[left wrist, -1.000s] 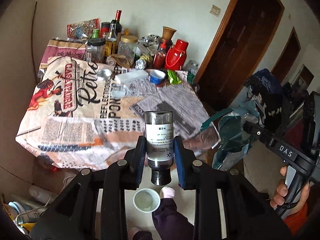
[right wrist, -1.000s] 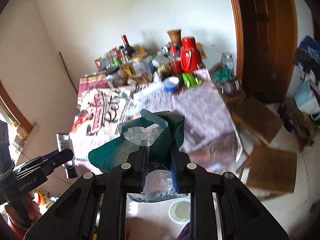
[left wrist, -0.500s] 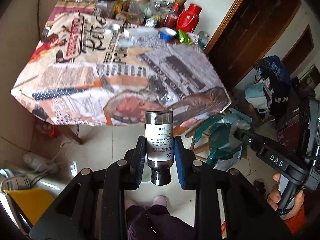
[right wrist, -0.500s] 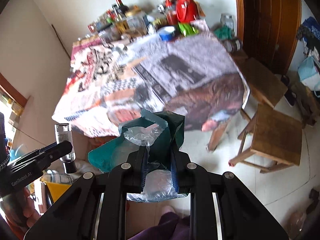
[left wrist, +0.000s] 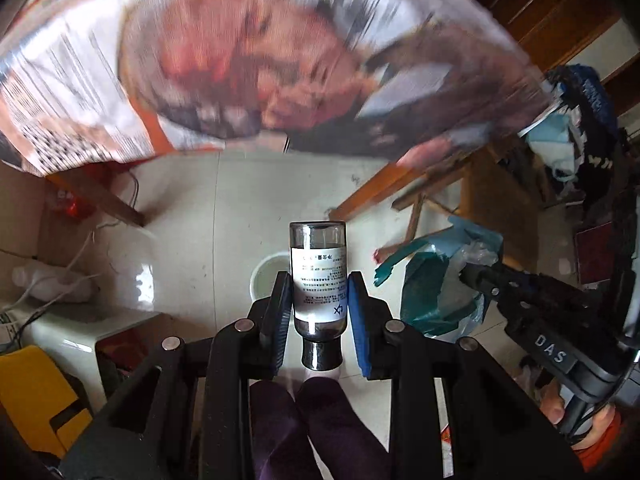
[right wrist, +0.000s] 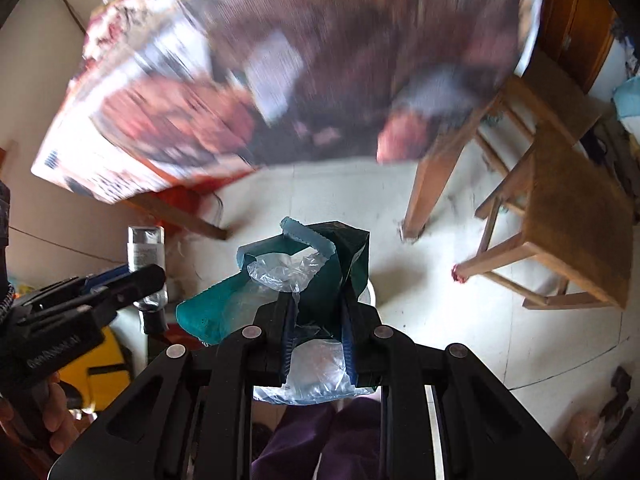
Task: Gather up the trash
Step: 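Carry the white bottle and teal bag with both tools over the white bucket, then open the left tool over the bucket while the right tool releases the teal bag, then move both open tools back toward the table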
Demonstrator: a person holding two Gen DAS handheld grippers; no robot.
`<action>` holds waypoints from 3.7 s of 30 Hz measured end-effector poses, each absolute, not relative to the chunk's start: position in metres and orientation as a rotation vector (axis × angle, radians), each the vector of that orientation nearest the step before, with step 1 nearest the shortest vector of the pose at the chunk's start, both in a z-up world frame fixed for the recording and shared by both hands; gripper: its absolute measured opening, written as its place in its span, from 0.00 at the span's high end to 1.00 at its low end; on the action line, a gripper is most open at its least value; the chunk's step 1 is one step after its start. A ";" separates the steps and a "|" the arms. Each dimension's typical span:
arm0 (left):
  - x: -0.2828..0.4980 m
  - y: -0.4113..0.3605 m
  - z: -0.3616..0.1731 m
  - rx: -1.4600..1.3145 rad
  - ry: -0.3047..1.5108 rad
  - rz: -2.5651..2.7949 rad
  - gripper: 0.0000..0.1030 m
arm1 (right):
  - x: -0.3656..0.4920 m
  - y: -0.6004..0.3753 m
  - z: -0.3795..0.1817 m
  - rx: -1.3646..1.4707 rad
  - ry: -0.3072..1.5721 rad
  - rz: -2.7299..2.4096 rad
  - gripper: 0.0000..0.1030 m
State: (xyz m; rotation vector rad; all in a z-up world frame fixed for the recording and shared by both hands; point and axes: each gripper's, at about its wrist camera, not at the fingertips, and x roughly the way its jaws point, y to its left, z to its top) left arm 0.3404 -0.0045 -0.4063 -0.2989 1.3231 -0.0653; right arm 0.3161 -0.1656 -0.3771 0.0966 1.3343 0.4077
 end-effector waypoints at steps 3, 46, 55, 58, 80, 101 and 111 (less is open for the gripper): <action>0.343 -0.003 -0.461 -0.303 1.381 -0.052 0.73 | 0.318 -0.159 -0.426 0.070 1.365 0.415 0.82; 0.357 -0.008 -0.694 -0.418 1.559 -0.067 0.62 | 0.335 -0.141 -0.597 0.069 1.536 0.397 0.50; 0.354 -0.004 -0.593 -0.358 1.501 -0.032 0.62 | 0.337 -0.138 -0.512 0.065 1.476 0.424 0.50; 0.352 0.003 -0.545 -0.364 1.465 -0.016 0.62 | 0.339 -0.139 -0.477 0.053 1.444 0.428 0.50; 0.315 0.045 -0.165 -0.199 0.941 -0.031 0.62 | 0.307 -0.124 -0.133 0.124 0.933 0.401 0.50; 0.280 0.076 -0.006 -0.131 0.582 -0.058 0.37 | 0.277 -0.128 0.013 0.087 0.523 0.264 0.34; 0.334 0.063 -0.002 -0.120 0.553 0.009 0.37 | 0.331 -0.153 0.015 0.068 0.505 0.285 0.34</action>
